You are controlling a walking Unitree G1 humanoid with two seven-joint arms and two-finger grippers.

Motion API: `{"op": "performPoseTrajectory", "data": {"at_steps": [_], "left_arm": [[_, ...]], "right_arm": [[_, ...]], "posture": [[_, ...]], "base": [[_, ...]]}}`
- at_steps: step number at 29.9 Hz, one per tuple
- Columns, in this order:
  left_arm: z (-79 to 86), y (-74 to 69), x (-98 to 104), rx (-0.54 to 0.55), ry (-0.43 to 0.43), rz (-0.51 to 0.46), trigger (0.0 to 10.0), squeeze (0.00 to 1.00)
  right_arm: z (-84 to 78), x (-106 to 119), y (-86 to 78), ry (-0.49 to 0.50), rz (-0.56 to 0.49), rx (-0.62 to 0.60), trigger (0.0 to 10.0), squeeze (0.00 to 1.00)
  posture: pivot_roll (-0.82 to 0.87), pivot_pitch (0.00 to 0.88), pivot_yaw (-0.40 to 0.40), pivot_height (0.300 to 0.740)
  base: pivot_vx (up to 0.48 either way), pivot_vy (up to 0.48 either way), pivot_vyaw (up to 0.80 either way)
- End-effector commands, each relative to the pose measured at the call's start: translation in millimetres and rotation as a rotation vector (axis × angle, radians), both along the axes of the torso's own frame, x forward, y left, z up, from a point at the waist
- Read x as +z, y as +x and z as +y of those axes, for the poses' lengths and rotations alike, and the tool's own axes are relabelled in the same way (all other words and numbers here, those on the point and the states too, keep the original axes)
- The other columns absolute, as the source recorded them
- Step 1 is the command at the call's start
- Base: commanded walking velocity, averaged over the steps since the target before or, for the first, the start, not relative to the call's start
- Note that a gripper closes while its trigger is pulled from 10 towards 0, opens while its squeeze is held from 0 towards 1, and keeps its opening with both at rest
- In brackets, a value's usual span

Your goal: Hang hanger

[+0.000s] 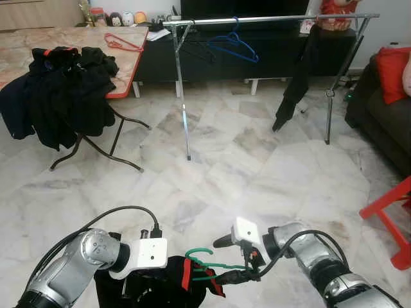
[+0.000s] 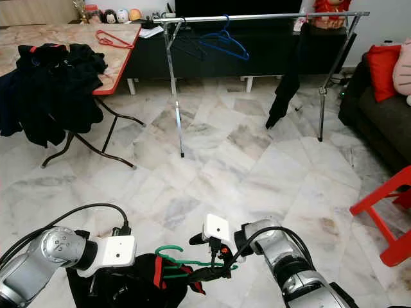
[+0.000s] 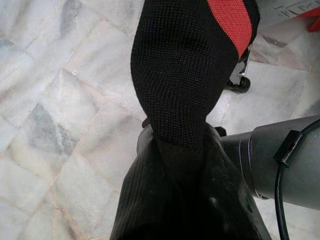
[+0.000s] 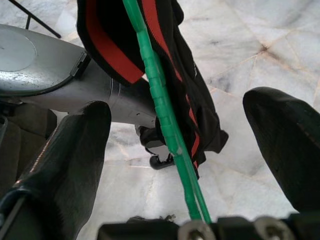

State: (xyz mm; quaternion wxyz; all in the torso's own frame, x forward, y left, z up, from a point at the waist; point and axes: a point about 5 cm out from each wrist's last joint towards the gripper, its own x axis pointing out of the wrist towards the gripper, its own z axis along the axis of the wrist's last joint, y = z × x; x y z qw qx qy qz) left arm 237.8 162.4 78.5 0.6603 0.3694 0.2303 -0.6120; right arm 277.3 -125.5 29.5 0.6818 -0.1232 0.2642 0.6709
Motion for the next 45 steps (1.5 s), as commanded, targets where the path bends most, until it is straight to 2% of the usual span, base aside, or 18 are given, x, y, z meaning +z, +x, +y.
{"op": "performPoseTrajectory", "data": {"at_steps": [1, 2, 45], "left_arm": [[-2.4, 3.9, 8.8, -0.017, -0.006, -0.035, 10.0, 0.0], [-2.3, 3.9, 8.8, -0.016, -0.006, -0.035, 10.0, 0.0], [-3.3, 7.2, 9.8, -0.044, 0.008, -0.053, 10.0, 0.0]], "right_arm": [[1.6, -0.7, 0.4, -0.003, -0.01, -0.006, 4.6, 0.0], [1.9, -0.8, 0.5, -0.002, -0.01, -0.009, 0.0, 0.0], [4.7, -10.5, -5.6, -0.027, -0.025, -0.019, 0.0, 0.0]], "posture": [[0.06, 0.0, -0.009, 0.716], [0.06, 0.0, -0.009, 0.716], [0.06, 0.0, 0.004, 0.716]], "base": [[0.0, 0.0, 0.0], [0.0, 0.0, 0.0], [0.0, 0.0, 0.0]]}}
